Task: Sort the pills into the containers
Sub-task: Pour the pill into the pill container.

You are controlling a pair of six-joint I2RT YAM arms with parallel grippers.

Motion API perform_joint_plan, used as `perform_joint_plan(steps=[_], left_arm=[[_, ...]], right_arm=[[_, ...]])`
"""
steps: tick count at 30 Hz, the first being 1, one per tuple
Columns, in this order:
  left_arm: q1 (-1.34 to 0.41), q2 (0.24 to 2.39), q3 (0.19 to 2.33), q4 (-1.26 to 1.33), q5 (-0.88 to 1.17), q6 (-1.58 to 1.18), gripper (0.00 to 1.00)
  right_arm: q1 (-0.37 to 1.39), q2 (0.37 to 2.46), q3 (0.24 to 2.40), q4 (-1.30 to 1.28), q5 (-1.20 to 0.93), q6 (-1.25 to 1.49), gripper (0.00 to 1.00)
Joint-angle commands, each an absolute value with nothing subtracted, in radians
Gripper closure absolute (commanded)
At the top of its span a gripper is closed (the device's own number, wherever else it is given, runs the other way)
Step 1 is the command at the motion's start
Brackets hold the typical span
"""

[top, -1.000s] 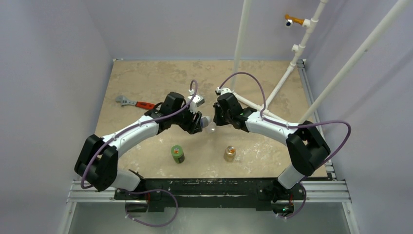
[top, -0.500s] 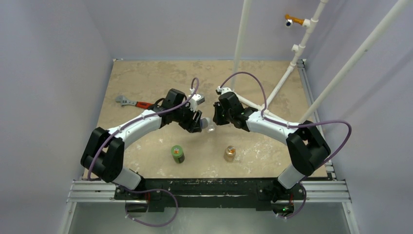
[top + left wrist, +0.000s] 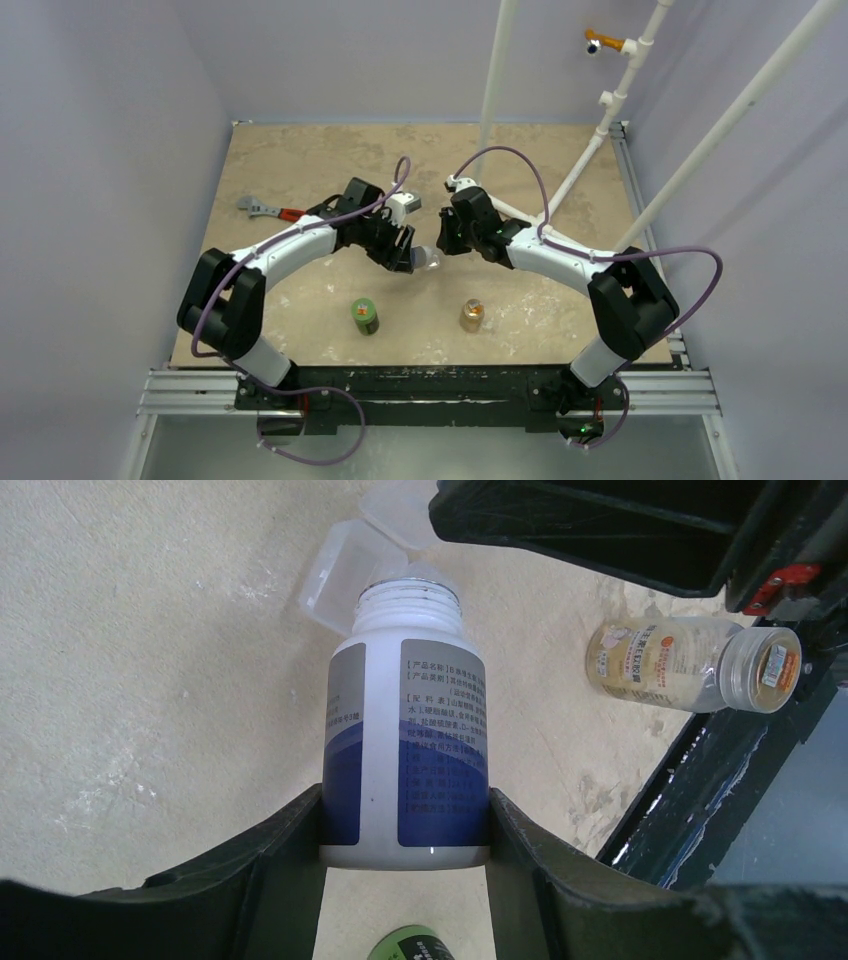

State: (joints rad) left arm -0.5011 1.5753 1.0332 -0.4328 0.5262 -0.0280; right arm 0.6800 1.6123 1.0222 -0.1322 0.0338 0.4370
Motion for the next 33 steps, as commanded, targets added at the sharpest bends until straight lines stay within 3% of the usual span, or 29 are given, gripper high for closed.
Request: perform_joint_plan(steps=[1,33], left_arm=[[-0.483,1.597,1.101,-0.458,0.565,-0.004,1.0],[-0.453,1.72,1.218,-0.582,0.615,-0.007,1.0]], right_arm=[[0.678,1.597,1.01,-0.08,0.007,0.442,1.0],[0.677,1.614,1.01,-0.069,-0.041,0.427,1.0]])
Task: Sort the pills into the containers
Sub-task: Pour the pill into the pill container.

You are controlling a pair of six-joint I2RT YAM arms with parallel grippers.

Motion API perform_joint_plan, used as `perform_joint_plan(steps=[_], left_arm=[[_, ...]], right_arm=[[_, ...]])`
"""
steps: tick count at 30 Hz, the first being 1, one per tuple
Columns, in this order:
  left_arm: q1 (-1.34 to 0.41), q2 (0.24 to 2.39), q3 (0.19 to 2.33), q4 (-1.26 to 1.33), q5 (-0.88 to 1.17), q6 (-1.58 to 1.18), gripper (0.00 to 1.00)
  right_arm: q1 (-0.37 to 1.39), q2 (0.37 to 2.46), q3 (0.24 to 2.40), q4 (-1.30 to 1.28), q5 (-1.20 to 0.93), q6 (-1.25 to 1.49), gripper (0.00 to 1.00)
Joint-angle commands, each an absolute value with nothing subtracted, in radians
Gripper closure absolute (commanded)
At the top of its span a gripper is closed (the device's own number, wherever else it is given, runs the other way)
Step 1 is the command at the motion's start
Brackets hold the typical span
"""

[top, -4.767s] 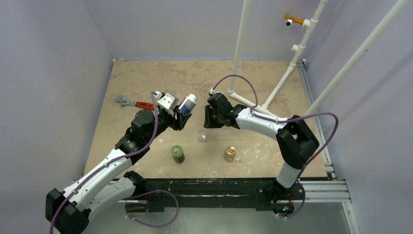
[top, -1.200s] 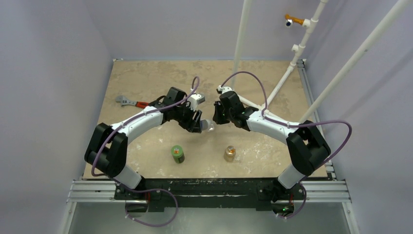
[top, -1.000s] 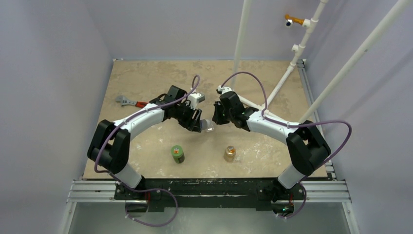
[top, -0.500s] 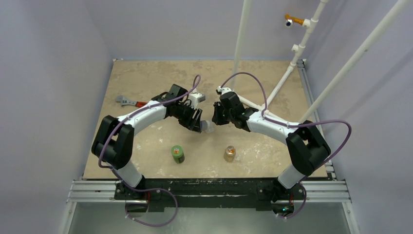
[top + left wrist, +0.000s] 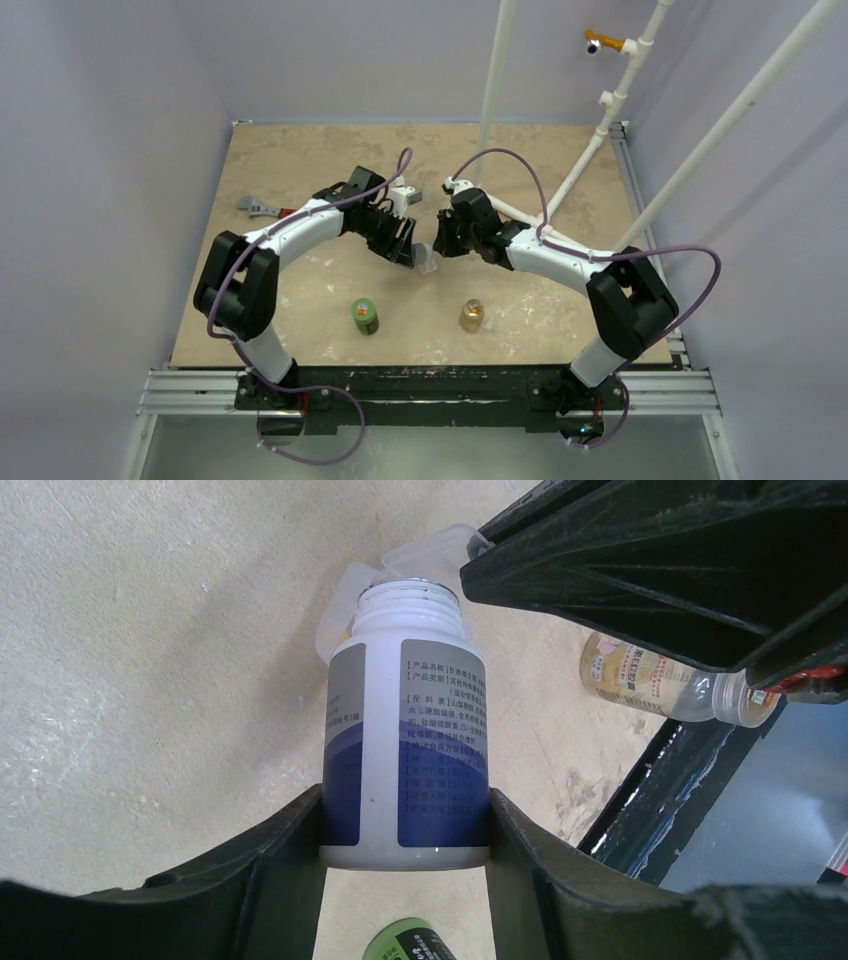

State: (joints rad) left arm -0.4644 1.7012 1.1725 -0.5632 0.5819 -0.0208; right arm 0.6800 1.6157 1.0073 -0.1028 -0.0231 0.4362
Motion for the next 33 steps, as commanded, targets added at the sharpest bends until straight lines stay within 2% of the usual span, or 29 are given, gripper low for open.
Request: perform_joint_plan(steps=[1,13,33], left_arm=[[-0.451,1.721,1.217,-0.581,0.615,-0.005,1.0],[-0.451,1.704,1.191,-0.549,0.612,-0.005,1.0],[-0.442,1.782,1.237,-0.641,0.603,-0.031,1.0]], right_arm=[[0.678,1.614,1.012,-0.07,-0.04,0.426,1.0],[0.678,1.627,1.019,-0.081,-0.031,0.43,1.0],[0.677,1.643,1.022,-0.085,-0.043,0.439,1.0]])
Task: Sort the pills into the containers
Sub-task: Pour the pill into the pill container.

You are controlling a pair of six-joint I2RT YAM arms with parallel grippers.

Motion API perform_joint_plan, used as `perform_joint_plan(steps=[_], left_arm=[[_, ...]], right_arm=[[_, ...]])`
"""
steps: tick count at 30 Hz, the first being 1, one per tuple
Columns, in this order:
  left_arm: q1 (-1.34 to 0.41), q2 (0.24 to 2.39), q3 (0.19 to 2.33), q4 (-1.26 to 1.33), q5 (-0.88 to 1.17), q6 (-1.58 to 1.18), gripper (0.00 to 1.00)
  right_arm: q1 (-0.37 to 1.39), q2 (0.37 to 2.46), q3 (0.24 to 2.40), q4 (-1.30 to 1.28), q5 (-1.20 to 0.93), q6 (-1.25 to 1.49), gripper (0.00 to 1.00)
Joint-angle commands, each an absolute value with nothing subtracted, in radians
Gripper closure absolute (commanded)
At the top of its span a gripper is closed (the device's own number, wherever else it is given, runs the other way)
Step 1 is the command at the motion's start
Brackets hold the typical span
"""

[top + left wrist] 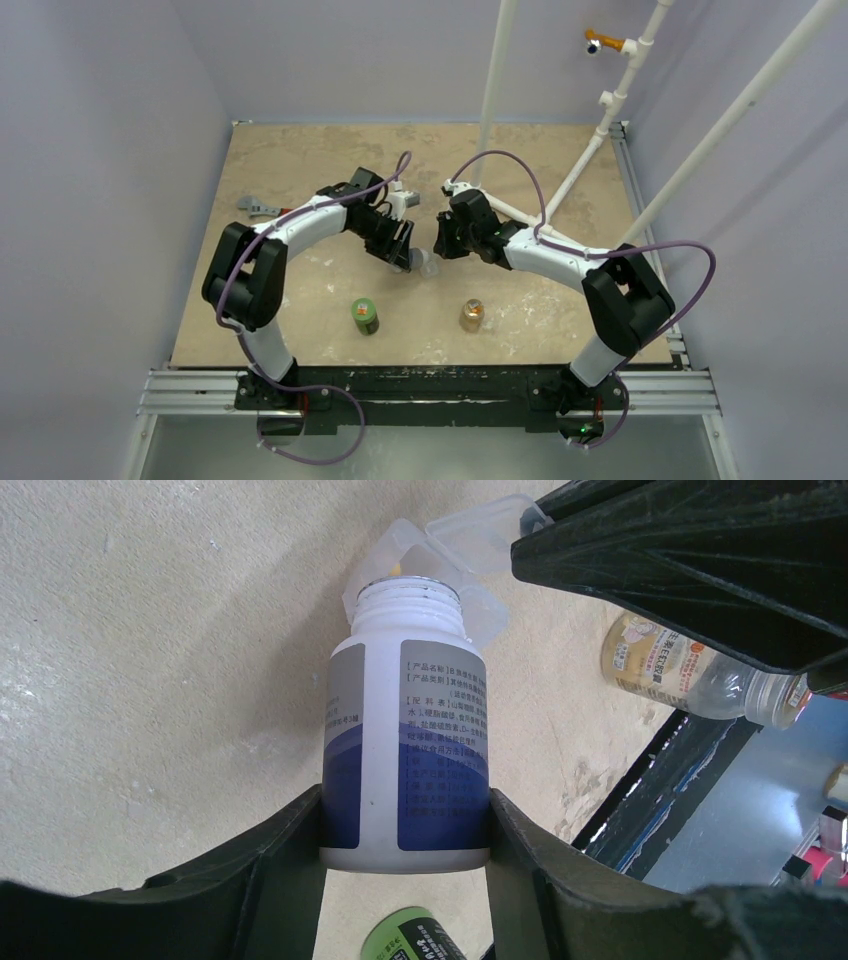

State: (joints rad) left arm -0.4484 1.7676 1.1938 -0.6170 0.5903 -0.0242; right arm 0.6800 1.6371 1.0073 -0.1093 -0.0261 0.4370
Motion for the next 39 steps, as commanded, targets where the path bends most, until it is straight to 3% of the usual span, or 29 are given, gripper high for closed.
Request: perform_joint_plan(steps=[1,12,29,39], left_arm=[[-0.442,1.784,1.24,-0.64,0.602,-0.035,1.0],[-0.442,1.746,1.212,-0.586,0.635,-0.031,1.0],[-0.443,1.576,0.988,-0.329,0.614,-0.088,1.0],[-0.449,1.455,0.816,-0.067,0.552,-0.167,1.0]], right_arm=[[0.677,1.643,1.022,-0.085,-0.044,0.439,1.0],[0.677,1.648,1.028,-0.094,-0.037,0.439,1.0],[0.66,1.652,1.045,-0.123,-0.028,0.456,1.0],[0.66,1.641,1.049,-0.129,-0.036,0.462,0.52]])
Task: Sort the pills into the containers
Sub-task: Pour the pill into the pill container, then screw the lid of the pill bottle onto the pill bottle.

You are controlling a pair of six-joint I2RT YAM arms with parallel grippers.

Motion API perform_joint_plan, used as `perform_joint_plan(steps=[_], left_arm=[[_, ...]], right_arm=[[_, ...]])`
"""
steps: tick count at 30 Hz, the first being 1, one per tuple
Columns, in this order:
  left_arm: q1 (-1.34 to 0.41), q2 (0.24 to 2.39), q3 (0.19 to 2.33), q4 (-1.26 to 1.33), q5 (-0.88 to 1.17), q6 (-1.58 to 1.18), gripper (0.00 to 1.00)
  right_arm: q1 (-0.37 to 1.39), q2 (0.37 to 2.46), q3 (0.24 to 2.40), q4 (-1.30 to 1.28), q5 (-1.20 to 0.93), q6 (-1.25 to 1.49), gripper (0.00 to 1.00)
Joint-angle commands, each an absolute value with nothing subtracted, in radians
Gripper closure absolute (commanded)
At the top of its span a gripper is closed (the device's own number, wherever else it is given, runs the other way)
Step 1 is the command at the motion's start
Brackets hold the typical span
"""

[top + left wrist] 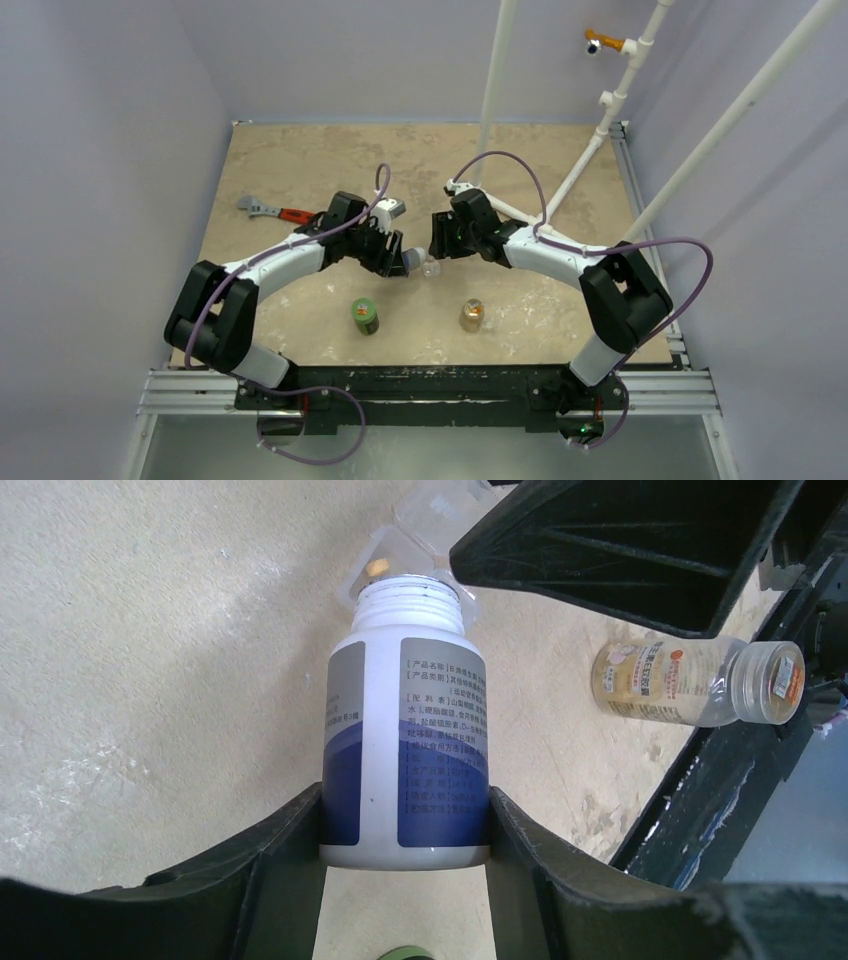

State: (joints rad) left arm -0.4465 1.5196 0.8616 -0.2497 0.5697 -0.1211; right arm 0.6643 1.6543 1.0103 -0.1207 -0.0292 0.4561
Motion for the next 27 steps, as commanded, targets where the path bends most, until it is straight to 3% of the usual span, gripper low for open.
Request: perform_joint_plan(steps=[1,6,17,27], left_arm=[[-0.449,1.449,0.802,-0.037,0.552,-0.176,1.0],[-0.451,1.405,0.719,0.129,0.542,-0.217,1.0],[-0.459,1.324,0.613,0.331,0.531,-0.248,1.0],[-0.569,1.084,0.561,0.643,0.448,-0.28,1.0]], right_arm=[[0.659,1.637,1.052,-0.134,-0.033,0.464,0.48],[0.648,1.611,1.075,-0.163,-0.035,0.48,0.37],[0.597,1.507,1.132,-0.302,0.033,0.515,0.29],[0.481,1.437,1.057,-0.416,0.185,0.577,0.22]])
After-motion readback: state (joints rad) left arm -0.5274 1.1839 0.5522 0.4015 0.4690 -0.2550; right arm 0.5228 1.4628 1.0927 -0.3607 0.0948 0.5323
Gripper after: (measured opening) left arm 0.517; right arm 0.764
